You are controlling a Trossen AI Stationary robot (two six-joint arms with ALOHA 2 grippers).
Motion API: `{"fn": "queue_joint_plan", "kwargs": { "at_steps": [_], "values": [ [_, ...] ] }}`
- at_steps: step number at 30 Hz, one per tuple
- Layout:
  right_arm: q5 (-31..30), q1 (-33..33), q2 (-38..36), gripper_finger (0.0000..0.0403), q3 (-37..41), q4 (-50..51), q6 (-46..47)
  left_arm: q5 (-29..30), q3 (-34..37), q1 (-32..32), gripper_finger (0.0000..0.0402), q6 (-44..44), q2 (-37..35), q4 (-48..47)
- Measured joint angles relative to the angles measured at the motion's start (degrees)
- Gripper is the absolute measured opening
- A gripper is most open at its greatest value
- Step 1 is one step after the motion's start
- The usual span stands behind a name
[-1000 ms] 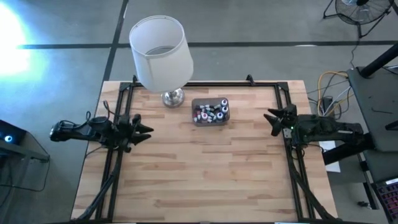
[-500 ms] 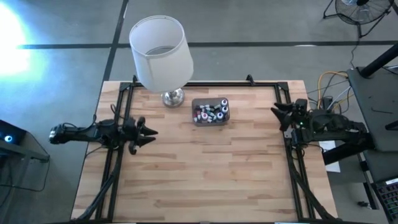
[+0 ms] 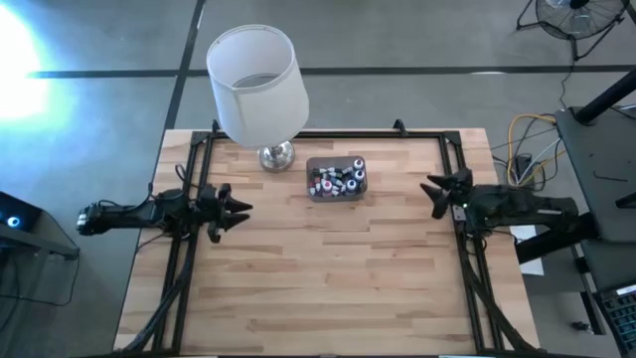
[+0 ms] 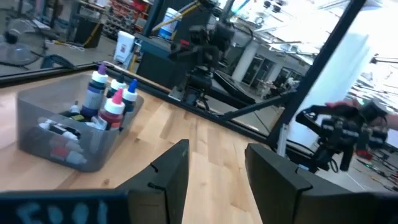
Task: Pick & Place food coloring
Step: Return to Home Position
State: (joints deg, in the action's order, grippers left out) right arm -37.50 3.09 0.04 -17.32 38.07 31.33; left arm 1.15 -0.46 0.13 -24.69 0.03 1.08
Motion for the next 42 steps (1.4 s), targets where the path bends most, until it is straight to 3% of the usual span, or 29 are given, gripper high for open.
{"fn": "queue_joint_plan", "kwargs": {
  "at_steps": [5,9,15,19,22,42],
  "values": [
    [0.0,0.0,0.0,0.0201,6.2,0.0,0.0,0.1,0.0,1.7,0.0135,0.0,0.0,0.0],
    [3.1,0.0,0.4,0.0201,6.8,-6.8,-0.7,0.1,0.1,1.9,0.0135,0.0,0.0,0.1],
    [3.0,0.0,0.0,0.0201,9.2,-13.9,-0.9,0.3,0.1,2.2,0.0135,0.0,0.0,0.3],
    [3.2,0.0,0.2,0.0201,12.4,-25.5,-1.1,0.2,0.0,2.2,0.0135,0.0,0.3,0.3],
    [3.1,-0.1,-0.1,0.0201,16.8,-43.1,-1.5,0.2,0.0,2.2,0.0135,0.0,0.3,0.3],
    [4.9,-1.3,-0.1,0.0201,16.8,-43.0,-3.2,0.2,0.0,2.2,0.0135,0.0,1.0,0.4]
  ]
}}
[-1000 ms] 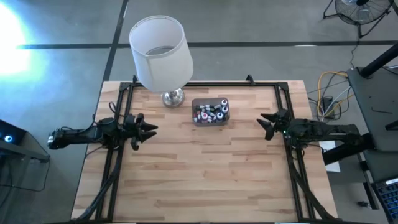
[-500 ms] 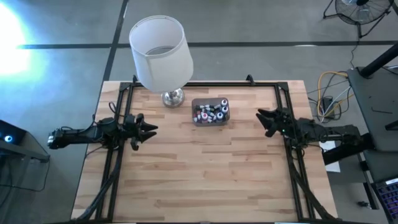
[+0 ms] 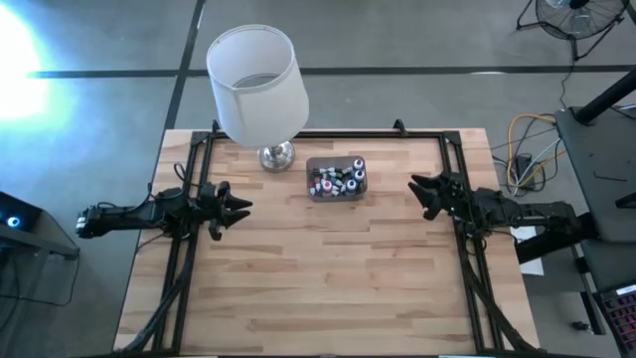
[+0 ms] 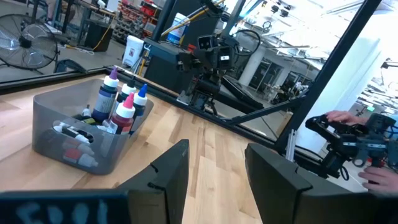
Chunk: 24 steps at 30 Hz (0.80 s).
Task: Pick & Place food coloring
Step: Return to Home Position
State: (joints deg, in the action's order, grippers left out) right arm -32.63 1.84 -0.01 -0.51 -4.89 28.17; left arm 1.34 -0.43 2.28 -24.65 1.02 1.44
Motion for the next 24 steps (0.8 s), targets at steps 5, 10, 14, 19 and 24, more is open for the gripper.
{"fn": "queue_joint_plan", "kwargs": {
  "at_steps": [5,10,14,19,24],
  "values": [
    [26.3,-2.6,0.0,0.0201,0.0,-0.8,-10.6,0.0,0.0,0.0,0.0135,0.0,0.0,0.0],
    [47.4,-5.8,0.0,0.0201,0.0,-3.0,-19.0,0.0,0.0,0.0,0.0135,0.0,0.0,0.0],
    [41.9,-4.6,0.0,0.0201,0.0,-1.6,-18.7,0.0,0.0,0.0,0.0135,0.0,0.0,0.0],
    [39.3,-1.5,0.0,0.0201,0.0,-1.0,-18.3,0.0,0.0,0.0,0.0135,0.0,0.0,0.0],
    [39.1,-0.7,0.5,0.0201,0.0,-1.0,-15.9,0.0,0.0,0.0,0.0135,0.0,0.0,0.0]
  ]
}}
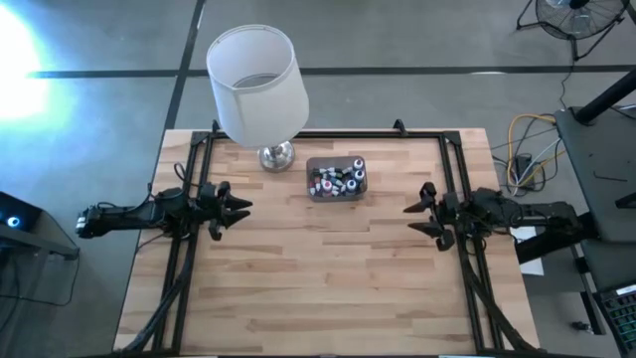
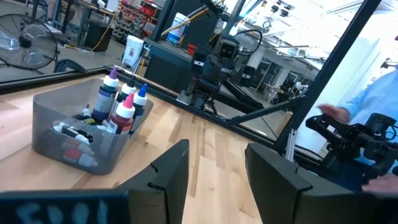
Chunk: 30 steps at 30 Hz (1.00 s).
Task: Pick & Place food coloring
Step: Return to Home Position
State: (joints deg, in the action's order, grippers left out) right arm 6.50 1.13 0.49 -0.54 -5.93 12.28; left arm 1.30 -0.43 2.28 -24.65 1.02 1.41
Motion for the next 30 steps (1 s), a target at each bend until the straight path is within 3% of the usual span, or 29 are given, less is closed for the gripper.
{"fn": "queue_joint_plan", "kwargs": {
  "at_steps": [30],
  "values": [
    [-0.1,0.0,0.4,0.0201,0.0,0.1,0.8,0.0,0.0,0.0,0.0135,0.0,0.0,0.0]
  ]
}}
